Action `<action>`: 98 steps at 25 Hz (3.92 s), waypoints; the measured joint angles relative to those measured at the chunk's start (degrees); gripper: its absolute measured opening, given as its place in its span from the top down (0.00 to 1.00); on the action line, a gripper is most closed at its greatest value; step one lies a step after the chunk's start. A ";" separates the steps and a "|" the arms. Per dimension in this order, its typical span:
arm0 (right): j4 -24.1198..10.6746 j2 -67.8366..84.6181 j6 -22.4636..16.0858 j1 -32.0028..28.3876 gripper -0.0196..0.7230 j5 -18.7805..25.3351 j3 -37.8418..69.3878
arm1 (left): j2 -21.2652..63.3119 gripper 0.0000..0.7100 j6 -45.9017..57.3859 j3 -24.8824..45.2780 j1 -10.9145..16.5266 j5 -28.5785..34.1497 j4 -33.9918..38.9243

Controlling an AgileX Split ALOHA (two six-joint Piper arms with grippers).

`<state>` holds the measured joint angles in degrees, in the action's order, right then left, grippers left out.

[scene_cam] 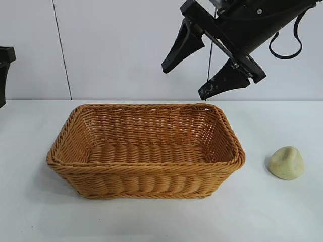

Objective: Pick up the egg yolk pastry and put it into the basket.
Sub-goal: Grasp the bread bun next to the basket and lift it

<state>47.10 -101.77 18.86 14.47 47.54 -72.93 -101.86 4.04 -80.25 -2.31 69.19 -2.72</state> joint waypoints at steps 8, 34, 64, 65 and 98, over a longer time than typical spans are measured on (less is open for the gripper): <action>0.00 0.00 0.00 0.00 0.21 0.01 0.00 | 20.87 0.10 -2.33 15.16 0.00 0.20 0.05; 0.00 0.00 0.00 0.00 0.21 0.13 0.00 | 86.55 0.10 -2.63 51.97 0.00 -7.32 -0.18; -43.32 0.00 -21.95 -6.79 0.21 13.08 -11.67 | 102.23 0.11 -2.69 52.09 0.00 -8.04 -0.18; -43.32 0.00 -22.01 -7.73 0.21 13.08 -11.67 | 102.23 0.11 -2.69 52.09 0.00 -8.04 -0.18; -44.19 -24.70 -23.97 -11.25 0.46 11.93 -11.67 | 102.23 0.11 -2.73 52.09 0.00 -8.08 -0.18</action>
<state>2.91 -126.47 -5.11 3.22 59.47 -84.60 0.37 1.31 -28.17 -2.31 61.10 -2.89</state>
